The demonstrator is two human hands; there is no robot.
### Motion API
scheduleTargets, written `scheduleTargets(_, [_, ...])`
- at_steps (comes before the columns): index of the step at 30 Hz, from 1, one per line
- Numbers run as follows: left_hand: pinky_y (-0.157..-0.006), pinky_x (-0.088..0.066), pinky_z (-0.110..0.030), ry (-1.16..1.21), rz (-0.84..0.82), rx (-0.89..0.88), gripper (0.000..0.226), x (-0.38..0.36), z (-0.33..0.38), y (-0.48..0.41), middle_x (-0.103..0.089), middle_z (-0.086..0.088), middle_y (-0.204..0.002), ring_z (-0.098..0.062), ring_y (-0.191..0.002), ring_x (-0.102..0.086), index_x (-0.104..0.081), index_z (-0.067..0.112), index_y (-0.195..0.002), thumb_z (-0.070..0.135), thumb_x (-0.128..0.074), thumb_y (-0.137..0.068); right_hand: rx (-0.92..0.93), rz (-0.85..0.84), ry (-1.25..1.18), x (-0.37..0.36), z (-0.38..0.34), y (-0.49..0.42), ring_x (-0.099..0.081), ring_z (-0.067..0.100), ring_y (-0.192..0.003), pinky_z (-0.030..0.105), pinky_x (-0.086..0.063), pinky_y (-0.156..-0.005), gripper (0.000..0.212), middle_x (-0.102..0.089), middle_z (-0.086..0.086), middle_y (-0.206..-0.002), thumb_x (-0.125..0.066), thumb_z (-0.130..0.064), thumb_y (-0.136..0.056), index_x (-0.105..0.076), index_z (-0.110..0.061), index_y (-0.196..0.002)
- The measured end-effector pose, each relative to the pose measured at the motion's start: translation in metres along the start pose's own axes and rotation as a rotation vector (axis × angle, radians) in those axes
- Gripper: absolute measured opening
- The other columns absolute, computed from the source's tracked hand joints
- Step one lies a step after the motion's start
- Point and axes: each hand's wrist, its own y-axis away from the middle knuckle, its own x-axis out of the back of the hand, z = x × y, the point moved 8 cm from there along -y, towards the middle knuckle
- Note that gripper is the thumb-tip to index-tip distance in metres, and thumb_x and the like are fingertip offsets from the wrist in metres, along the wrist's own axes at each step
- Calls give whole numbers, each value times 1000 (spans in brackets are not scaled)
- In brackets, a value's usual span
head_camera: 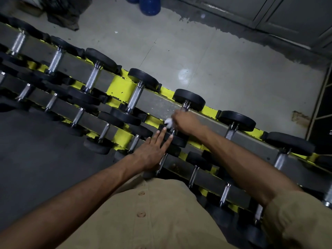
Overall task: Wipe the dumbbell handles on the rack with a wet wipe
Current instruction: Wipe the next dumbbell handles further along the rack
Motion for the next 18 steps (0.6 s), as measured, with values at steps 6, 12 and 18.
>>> scheduleTargets(6, [-128,-15,-57,7,-30,-12,113,2,0,3,39,-27,-161,-44,-158,19,29,11,-160,25,-66,-101,-71,-85,227,23,13,-15,-69,30,-85,34,-45,-60,14,-71,5,-99,-64,-26,-92,-70,-15,-98])
scheduleTargets(12, [-129,-15,-57,-8,-6,-70,97,5,-4,2,37,-26,-163,-44,-158,17,27,14,-161,8,-51,-104,5,-212,-138,-12,-21,11,-67,22,-80,40,-60,-71,10,-71,0,-93,-61,-23,-92,-71,-22,-96])
scheduleTargets(18, [-129,-15,-57,-2,-17,-98,104,3,-8,0,40,-25,-161,-44,-158,17,29,15,-161,8,-56,-100,-285,263,-252,12,19,30,-61,28,-82,39,-52,-64,14,-59,3,-97,-66,-26,-89,-55,-22,-95])
